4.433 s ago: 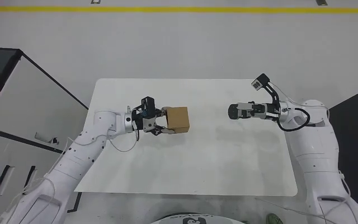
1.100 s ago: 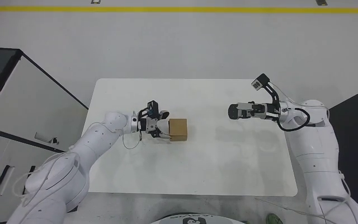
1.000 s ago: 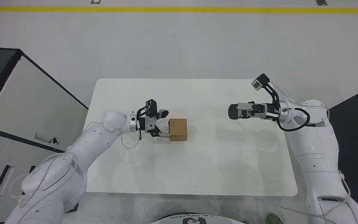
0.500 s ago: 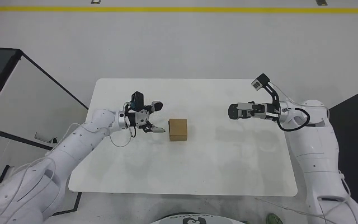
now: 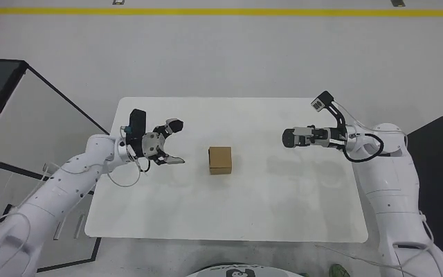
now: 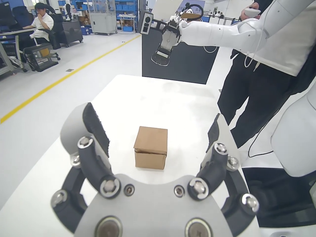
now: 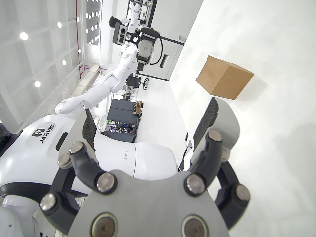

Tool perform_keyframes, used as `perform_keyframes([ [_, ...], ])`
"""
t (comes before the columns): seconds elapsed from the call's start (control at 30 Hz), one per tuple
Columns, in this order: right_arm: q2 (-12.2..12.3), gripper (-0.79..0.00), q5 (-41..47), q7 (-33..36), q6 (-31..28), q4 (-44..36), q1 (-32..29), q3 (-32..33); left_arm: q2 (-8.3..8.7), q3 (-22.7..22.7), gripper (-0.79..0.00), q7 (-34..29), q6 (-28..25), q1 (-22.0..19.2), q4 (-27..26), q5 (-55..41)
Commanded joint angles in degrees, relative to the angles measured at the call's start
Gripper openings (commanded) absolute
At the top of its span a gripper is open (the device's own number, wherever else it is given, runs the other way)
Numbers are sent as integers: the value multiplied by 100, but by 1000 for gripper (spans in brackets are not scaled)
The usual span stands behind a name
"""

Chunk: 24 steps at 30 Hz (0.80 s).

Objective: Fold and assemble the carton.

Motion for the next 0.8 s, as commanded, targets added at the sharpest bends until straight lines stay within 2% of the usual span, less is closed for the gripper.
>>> perform_keyframes([
  [0.0,0,0,0,0,0,0,0,0,135,-181,0,0,0,128,-134,-11],
  [0.2,0,0,0,0,0,0,0,0,445,-678,0,0,0,560,-484,-82],
  [0.77,0,-1,0,0,0,0,0,0,444,-678,-1,0,0,560,-484,-81],
])
